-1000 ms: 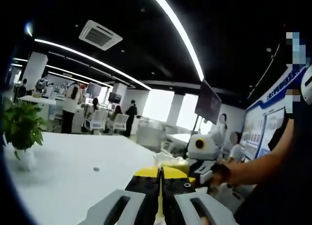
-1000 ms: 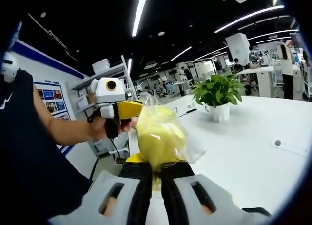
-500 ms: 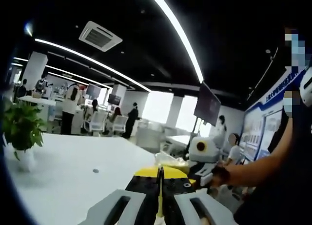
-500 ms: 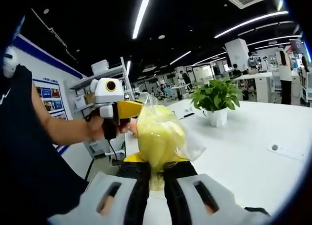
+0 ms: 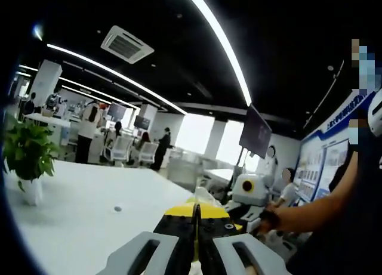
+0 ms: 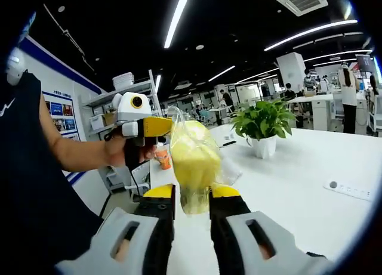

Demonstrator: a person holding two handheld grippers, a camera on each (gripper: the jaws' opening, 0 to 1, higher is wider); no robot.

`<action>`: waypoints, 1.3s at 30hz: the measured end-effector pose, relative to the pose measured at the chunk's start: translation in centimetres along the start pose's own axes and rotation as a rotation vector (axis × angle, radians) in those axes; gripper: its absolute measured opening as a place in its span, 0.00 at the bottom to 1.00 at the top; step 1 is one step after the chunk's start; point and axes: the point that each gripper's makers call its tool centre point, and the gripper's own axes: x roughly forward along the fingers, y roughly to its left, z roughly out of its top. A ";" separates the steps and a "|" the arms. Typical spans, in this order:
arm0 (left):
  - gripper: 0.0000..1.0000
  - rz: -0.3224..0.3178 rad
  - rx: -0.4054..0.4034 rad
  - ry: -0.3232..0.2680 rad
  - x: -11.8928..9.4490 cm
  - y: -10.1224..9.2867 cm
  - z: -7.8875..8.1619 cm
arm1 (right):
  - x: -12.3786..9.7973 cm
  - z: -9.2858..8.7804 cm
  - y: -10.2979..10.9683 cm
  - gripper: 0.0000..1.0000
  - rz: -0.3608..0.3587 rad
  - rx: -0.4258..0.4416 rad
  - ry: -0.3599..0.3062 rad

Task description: Compare the silicone blocks by pressing each to a similar depth, holding the contact briefly, and releasing to observe deformation and rebound differences across the visible hardness samples.

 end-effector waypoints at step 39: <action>0.00 0.055 -0.009 -0.061 -0.2 1.9 2.0 | -8.7 1.0 -6.7 0.96 -0.370 -0.091 -0.079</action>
